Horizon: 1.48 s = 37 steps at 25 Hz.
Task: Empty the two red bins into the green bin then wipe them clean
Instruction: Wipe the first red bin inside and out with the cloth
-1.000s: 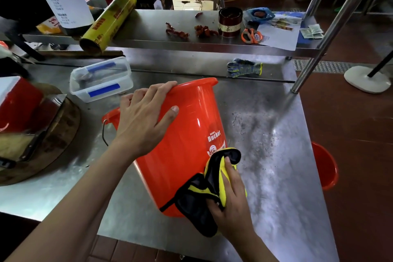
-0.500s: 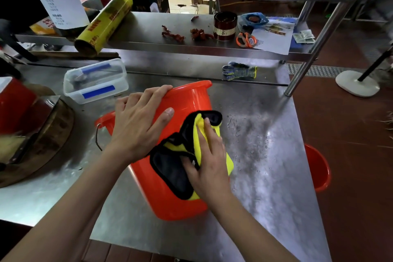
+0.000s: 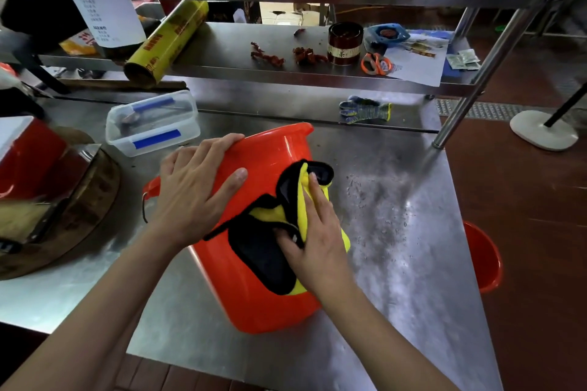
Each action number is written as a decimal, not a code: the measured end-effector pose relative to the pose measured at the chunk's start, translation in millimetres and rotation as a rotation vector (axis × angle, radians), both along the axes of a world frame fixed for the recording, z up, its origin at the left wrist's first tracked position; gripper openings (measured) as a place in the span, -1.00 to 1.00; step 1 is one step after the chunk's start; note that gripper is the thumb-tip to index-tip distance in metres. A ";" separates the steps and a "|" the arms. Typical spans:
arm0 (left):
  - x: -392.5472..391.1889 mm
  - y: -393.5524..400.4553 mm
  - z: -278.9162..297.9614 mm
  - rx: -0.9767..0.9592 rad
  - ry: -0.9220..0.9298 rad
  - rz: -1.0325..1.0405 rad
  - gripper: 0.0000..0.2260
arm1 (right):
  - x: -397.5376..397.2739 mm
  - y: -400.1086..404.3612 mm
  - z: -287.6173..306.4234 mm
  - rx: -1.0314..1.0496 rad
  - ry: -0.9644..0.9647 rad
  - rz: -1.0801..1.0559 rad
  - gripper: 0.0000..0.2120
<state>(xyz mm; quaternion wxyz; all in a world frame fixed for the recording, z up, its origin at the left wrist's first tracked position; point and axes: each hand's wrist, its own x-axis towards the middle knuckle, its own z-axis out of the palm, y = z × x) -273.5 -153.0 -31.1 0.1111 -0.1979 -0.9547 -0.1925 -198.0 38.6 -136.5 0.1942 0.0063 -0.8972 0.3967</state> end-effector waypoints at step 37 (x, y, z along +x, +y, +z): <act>12.0 -5.4 2.0 0.154 0.015 -0.029 -0.72 | -15.8 -20.3 32.0 -0.094 0.040 -0.129 -0.13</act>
